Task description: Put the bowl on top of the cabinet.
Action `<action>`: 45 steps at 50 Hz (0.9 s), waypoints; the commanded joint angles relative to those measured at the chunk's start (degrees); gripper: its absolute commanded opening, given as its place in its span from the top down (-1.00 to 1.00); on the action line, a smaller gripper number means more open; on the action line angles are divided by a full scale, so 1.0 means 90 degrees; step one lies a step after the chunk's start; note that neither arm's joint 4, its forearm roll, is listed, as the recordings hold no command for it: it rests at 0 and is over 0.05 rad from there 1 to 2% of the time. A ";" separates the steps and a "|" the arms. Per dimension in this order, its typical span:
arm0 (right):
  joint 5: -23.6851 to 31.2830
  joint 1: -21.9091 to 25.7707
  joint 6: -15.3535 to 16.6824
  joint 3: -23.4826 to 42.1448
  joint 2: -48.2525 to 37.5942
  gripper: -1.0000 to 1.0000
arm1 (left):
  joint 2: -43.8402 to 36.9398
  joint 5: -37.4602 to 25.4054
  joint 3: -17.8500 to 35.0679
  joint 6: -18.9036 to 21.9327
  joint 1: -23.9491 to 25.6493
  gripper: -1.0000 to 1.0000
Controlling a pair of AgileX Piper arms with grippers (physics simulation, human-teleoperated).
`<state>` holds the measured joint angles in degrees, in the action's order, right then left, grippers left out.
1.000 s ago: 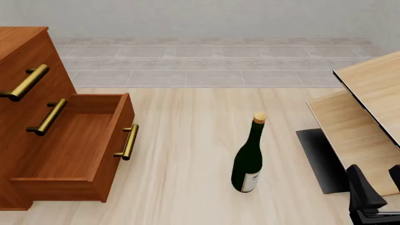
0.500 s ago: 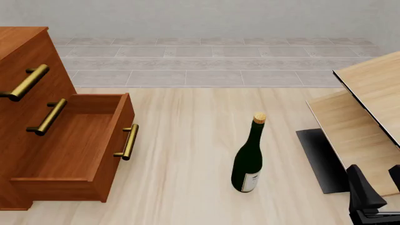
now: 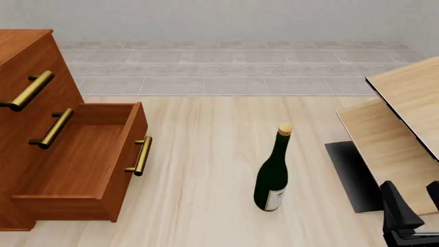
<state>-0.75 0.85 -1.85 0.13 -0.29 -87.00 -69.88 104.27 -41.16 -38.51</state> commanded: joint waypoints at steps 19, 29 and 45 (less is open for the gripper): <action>-0.0017 -0.0013 -0.0034 0.0006 0.0001 -1.00 | 0.0131 0.0140 0.0009 -0.0059 0.0128 -1.00; -0.0022 -0.0019 -0.0042 0.0001 0.0019 -1.00 | 0.0248 0.0278 -0.0150 -0.0100 0.0127 -1.00; -0.0016 -0.0023 -0.0077 0.0022 0.0016 -1.00 | 0.1010 0.0023 0.0093 -0.0475 0.0330 -1.00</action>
<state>-0.94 0.65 -2.40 0.21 -0.14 -81.66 -69.23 104.75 -43.50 -36.77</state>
